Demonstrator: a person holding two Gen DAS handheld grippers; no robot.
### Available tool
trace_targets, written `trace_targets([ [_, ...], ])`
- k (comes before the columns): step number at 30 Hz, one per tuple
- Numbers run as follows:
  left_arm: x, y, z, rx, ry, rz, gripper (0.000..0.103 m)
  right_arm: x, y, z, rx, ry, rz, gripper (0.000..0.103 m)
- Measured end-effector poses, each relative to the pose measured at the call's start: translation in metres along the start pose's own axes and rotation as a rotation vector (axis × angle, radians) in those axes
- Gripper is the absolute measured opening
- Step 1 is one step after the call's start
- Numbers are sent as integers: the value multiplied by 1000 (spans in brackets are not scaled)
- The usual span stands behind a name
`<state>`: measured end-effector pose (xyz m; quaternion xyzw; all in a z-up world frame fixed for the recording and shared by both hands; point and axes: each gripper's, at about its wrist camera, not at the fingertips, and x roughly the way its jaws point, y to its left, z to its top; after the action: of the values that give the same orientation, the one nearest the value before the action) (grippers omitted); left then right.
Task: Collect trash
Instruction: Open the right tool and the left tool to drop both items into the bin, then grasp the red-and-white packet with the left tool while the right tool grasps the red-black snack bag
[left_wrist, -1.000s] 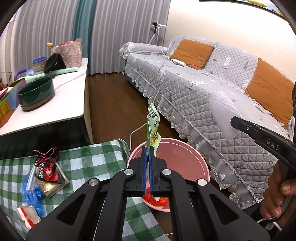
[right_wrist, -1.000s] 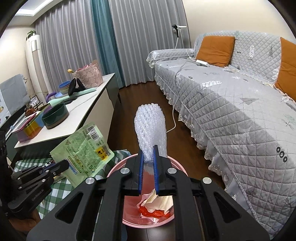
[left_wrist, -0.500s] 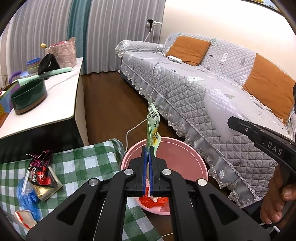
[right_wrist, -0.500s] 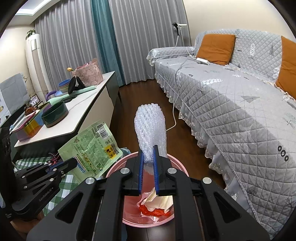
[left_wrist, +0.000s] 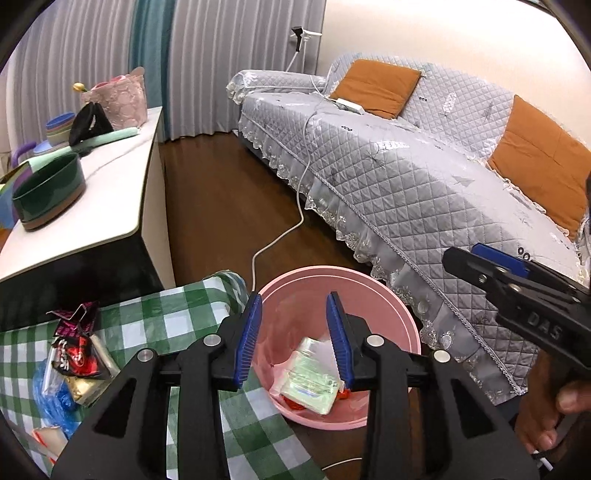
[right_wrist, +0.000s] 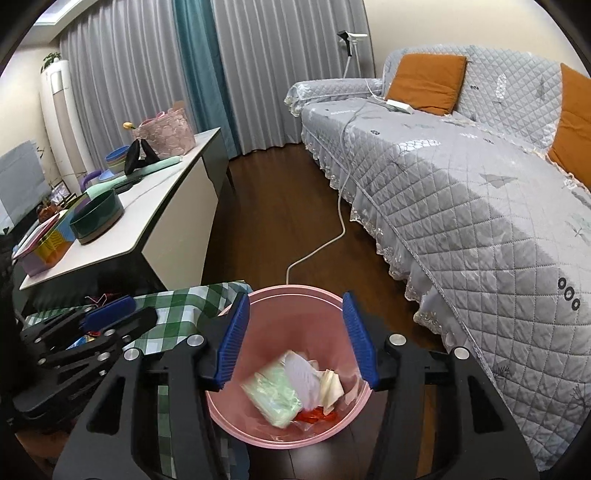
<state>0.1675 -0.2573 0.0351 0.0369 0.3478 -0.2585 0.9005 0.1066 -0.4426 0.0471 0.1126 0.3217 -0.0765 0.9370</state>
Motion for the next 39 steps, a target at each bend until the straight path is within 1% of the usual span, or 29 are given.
trace_targets([
  [5, -26, 13, -9, -17, -23, 14, 35, -3, 4, 1, 3, -14, 7, 53],
  [10, -63, 38, -23, -45, -49, 47, 35, -9, 20, 0, -24, -27, 23, 53],
  [15, -114, 81, -46, -77, -82, 118, 35, -20, 43, -2, -44, -42, 67, 52],
  [16, -126, 94, -53, -91, -87, 136, 35, -21, 47, -3, -48, -45, 76, 52],
  [19, -146, 124, -66, -130, -87, 175, 35, -26, 65, -6, -69, -51, 108, 51],
  [22, -160, 156, -85, -196, -94, 216, 35, -28, 83, -9, -83, -54, 142, 50],
  [26, -157, 177, -106, -288, -100, 223, 35, -28, 105, -15, -112, -67, 173, 47],
  [28, -153, 178, -112, -299, -97, 235, 35, -27, 115, -18, -123, -73, 194, 45],
  [31, -143, 176, -115, -296, -86, 233, 35, -22, 127, -23, -125, -73, 225, 41],
  [34, -138, 177, -120, -292, -78, 224, 35, -14, 139, -28, -131, -67, 245, 40],
  [39, -119, 179, -127, -306, -32, 208, 36, 11, 162, -40, -142, -21, 285, 39],
])
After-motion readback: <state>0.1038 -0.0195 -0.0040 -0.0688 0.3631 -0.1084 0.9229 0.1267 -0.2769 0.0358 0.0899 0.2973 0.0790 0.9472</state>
